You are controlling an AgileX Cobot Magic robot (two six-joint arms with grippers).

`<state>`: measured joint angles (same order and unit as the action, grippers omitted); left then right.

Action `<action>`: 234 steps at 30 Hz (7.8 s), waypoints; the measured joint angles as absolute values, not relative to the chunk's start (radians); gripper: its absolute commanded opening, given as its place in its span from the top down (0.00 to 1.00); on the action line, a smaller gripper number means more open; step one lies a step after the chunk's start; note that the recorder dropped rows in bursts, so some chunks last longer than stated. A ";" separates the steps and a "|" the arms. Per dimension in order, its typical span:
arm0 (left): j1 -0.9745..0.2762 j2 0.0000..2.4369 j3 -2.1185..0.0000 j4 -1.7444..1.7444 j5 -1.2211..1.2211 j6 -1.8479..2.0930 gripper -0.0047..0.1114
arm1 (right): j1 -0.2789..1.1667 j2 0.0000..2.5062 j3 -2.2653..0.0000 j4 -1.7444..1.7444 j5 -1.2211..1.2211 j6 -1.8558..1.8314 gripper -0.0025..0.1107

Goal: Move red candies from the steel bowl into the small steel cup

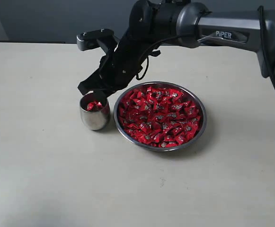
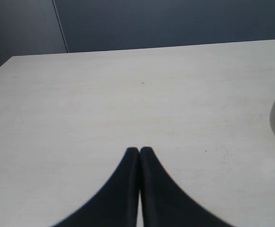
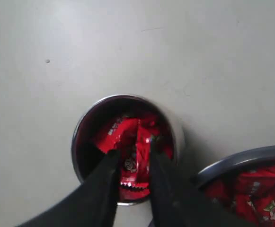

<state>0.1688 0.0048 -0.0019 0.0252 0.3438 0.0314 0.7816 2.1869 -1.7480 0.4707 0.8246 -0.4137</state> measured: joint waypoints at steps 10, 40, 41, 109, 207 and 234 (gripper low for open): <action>0.169 0.005 -0.002 0.025 0.344 0.031 0.96 | 0.782 2.169 -1.748 0.450 0.840 -0.412 0.65; 0.169 0.005 -0.002 0.025 0.344 0.031 0.96 | 0.533 1.836 -1.166 0.401 0.414 -0.280 0.65; 0.169 0.005 -0.002 0.025 0.344 0.031 0.96 | 0.533 1.853 -1.166 0.401 0.421 -0.278 0.65; 0.169 0.005 -0.002 0.025 0.344 0.031 0.96 | 0.532 2.159 -1.477 0.357 0.756 -0.329 0.99; 0.169 0.005 -0.002 0.025 0.344 0.031 0.96 | 0.850 2.194 -1.776 0.375 0.857 -0.359 0.98; 0.169 0.005 -0.002 0.025 0.344 0.031 0.96 | 0.850 2.184 -1.776 0.381 0.890 -0.359 0.64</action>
<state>0.1688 0.0048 -0.0019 0.0252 0.3438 0.0314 0.8499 2.1836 -1.7759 0.3808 0.8903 -0.3592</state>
